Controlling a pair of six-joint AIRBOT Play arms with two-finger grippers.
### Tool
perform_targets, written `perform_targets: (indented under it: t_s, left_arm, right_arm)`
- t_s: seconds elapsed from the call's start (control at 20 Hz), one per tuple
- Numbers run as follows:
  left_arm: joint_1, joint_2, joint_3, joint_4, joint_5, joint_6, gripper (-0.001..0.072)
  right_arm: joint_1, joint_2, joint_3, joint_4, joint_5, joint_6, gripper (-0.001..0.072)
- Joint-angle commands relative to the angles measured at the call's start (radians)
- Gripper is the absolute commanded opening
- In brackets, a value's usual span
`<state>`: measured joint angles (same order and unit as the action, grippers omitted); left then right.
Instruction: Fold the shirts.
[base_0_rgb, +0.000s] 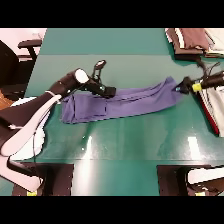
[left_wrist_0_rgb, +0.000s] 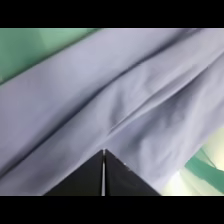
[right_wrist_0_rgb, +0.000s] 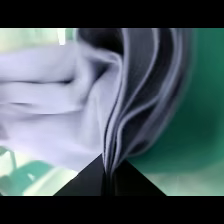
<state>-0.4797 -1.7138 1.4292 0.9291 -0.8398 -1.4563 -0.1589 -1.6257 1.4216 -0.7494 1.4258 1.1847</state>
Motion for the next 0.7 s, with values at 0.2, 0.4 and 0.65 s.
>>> perform_targets:
  t_s: [0.2, 0.4, 0.65]
  left_arm:
    - [-0.092, -0.165, 0.137, 0.004, -0.037, -0.019, 0.0024]
    - [-0.092, -0.179, 0.138, 0.01, -0.053, -0.033, 0.0024]
    - [-0.052, -0.133, 0.187, 0.026, -0.058, -0.035, 0.0024]
  right_arm:
    - [0.171, 0.199, 0.169, 0.155, 0.013, 0.048, 0.0017]
    - [0.272, 0.216, 0.241, 0.156, 0.01, 0.074, 0.0016]
    - [0.402, 0.18, 0.314, 0.156, 0.007, 0.072, 0.0017]
